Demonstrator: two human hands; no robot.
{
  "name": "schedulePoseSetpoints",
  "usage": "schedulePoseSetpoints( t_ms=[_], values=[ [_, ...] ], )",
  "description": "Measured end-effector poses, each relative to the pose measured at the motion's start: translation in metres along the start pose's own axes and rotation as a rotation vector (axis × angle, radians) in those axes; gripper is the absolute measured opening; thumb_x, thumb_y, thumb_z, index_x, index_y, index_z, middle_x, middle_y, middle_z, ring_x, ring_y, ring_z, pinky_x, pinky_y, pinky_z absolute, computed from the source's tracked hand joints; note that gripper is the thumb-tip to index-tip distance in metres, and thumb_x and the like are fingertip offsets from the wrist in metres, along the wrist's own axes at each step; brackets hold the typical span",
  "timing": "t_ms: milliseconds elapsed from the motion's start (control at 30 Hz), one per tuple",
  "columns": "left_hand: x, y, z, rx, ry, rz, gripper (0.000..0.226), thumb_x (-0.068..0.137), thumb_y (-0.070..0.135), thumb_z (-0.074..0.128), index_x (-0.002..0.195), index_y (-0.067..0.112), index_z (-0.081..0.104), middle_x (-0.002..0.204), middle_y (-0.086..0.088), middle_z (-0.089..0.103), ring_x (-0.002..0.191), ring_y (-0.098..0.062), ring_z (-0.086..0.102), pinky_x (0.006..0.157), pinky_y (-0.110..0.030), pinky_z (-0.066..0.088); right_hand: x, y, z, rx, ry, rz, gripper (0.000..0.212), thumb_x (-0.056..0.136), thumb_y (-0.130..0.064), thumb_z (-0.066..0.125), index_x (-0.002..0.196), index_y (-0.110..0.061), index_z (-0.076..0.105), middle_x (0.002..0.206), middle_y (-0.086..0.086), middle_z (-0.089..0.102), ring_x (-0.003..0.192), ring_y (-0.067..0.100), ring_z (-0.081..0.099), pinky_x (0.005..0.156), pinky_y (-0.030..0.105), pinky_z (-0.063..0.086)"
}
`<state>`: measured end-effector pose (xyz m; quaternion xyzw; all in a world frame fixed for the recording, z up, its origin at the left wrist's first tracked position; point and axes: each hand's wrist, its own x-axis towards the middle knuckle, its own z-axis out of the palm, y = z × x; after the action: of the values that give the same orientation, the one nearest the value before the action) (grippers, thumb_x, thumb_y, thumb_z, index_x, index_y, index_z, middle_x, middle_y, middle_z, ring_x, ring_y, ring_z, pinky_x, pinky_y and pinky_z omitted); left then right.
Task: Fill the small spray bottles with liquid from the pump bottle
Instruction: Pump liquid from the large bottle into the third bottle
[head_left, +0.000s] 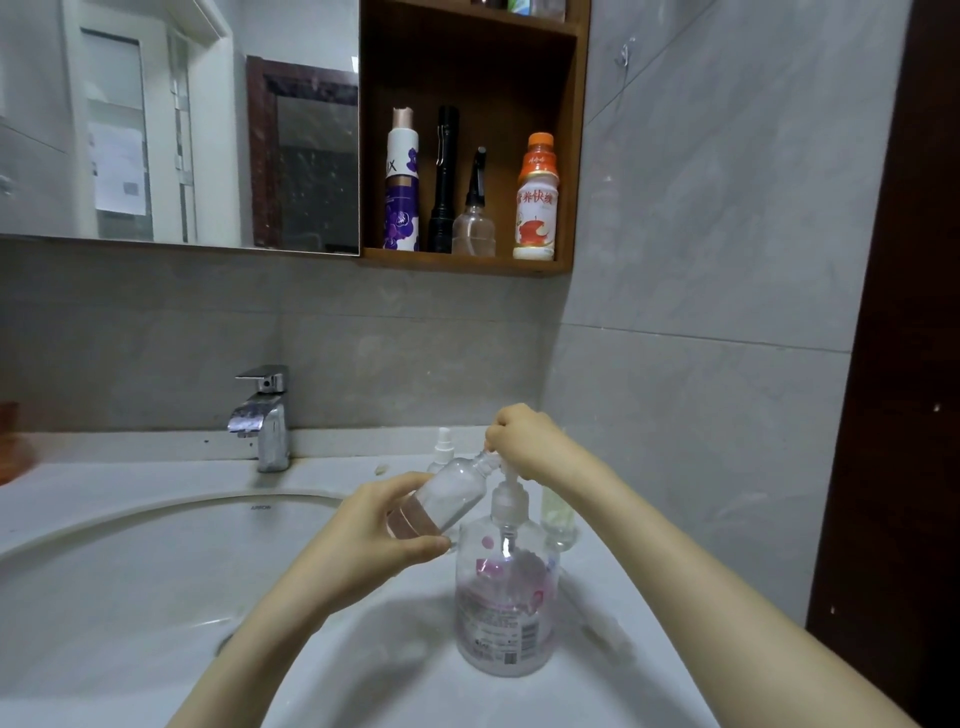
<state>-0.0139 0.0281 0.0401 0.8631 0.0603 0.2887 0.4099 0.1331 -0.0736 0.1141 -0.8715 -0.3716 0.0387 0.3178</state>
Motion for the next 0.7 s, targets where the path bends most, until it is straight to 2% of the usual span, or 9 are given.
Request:
schedulePoseSetpoints(
  t_ms=[67, 133, 200, 300, 333, 400, 500, 600, 700],
  values=[
    [0.002, -0.001, 0.000, 0.010, -0.010, 0.011, 0.041, 0.057, 0.040, 0.070, 0.097, 0.035, 0.064, 0.067, 0.011, 0.063, 0.057, -0.003, 0.052, 0.055, -0.021, 0.043, 0.006, 0.000, 0.002, -0.031, -0.021, 0.023, 0.028, 0.093, -0.004, 0.041, 0.114, 0.002, 0.058, 0.102, 0.016, 0.054, 0.082, 0.026, 0.047, 0.071, 0.027, 0.038],
    [0.003, -0.002, 0.001, 0.015, 0.000, 0.006, 0.038, 0.060, 0.033, 0.070, 0.097, 0.036, 0.064, 0.067, 0.012, 0.064, 0.056, -0.001, 0.052, 0.054, -0.018, 0.043, 0.010, -0.001, 0.005, -0.047, -0.028, 0.058, 0.027, 0.090, -0.004, 0.043, 0.111, -0.002, 0.060, 0.110, 0.017, 0.058, 0.086, 0.029, 0.052, 0.076, 0.031, 0.042],
    [0.002, -0.002, 0.001, 0.003, 0.012, -0.002, 0.037, 0.061, 0.030, 0.070, 0.097, 0.037, 0.064, 0.076, 0.009, 0.069, 0.058, 0.001, 0.053, 0.054, -0.017, 0.042, 0.011, -0.002, 0.005, -0.077, -0.032, 0.062, 0.024, 0.090, -0.006, 0.044, 0.107, -0.004, 0.060, 0.107, 0.016, 0.058, 0.087, 0.031, 0.054, 0.079, 0.032, 0.044],
    [0.001, -0.002, 0.002, -0.032, 0.005, -0.014, 0.041, 0.057, 0.034, 0.072, 0.097, 0.038, 0.065, 0.081, 0.001, 0.070, 0.063, -0.004, 0.056, 0.054, -0.022, 0.045, 0.004, -0.003, -0.001, -0.102, -0.010, 0.045, 0.013, 0.090, -0.009, 0.042, 0.081, -0.006, 0.051, 0.084, 0.009, 0.047, 0.077, 0.030, 0.045, 0.063, 0.028, 0.037],
    [0.001, -0.001, 0.003, -0.043, 0.003, -0.017, 0.042, 0.056, 0.035, 0.072, 0.098, 0.037, 0.066, 0.080, -0.001, 0.069, 0.064, -0.006, 0.056, 0.054, -0.025, 0.046, 0.002, -0.004, -0.004, -0.110, 0.009, 0.031, 0.019, 0.090, -0.010, 0.041, 0.071, -0.009, 0.042, 0.077, 0.007, 0.042, 0.075, 0.029, 0.041, 0.056, 0.027, 0.032],
    [0.000, 0.000, 0.002, -0.043, 0.012, -0.015, 0.041, 0.057, 0.034, 0.073, 0.098, 0.037, 0.066, 0.074, 0.001, 0.067, 0.062, -0.006, 0.054, 0.052, -0.026, 0.046, 0.000, -0.008, -0.007, -0.123, 0.017, 0.011, 0.026, 0.089, -0.012, 0.040, 0.064, -0.012, 0.034, 0.073, 0.006, 0.039, 0.075, 0.029, 0.039, 0.051, 0.028, 0.026],
    [0.000, 0.001, 0.002, -0.044, 0.011, -0.004, 0.043, 0.054, 0.038, 0.072, 0.097, 0.037, 0.066, 0.069, 0.006, 0.065, 0.061, -0.004, 0.053, 0.052, -0.024, 0.045, 0.005, -0.004, -0.003, -0.072, -0.006, 0.033, 0.014, 0.091, -0.009, 0.041, 0.078, -0.007, 0.046, 0.091, 0.015, 0.052, 0.077, 0.030, 0.046, 0.062, 0.028, 0.036],
    [-0.001, 0.000, 0.005, -0.037, 0.003, -0.011, 0.040, 0.060, 0.029, 0.070, 0.099, 0.034, 0.066, 0.068, 0.010, 0.064, 0.060, -0.003, 0.050, 0.055, -0.022, 0.043, 0.009, 0.002, 0.005, -0.062, -0.018, 0.052, 0.009, 0.090, -0.007, 0.045, 0.090, -0.008, 0.054, 0.112, 0.020, 0.058, 0.084, 0.030, 0.050, 0.071, 0.030, 0.038],
    [-0.003, -0.003, 0.007, -0.062, 0.004, -0.040, 0.040, 0.061, 0.028, 0.070, 0.100, 0.034, 0.066, 0.075, 0.004, 0.068, 0.063, -0.005, 0.053, 0.055, -0.023, 0.044, 0.007, 0.002, 0.005, -0.086, -0.031, 0.055, 0.018, 0.092, -0.009, 0.043, 0.101, -0.004, 0.058, 0.107, 0.016, 0.055, 0.087, 0.031, 0.049, 0.076, 0.033, 0.041]
  ],
)
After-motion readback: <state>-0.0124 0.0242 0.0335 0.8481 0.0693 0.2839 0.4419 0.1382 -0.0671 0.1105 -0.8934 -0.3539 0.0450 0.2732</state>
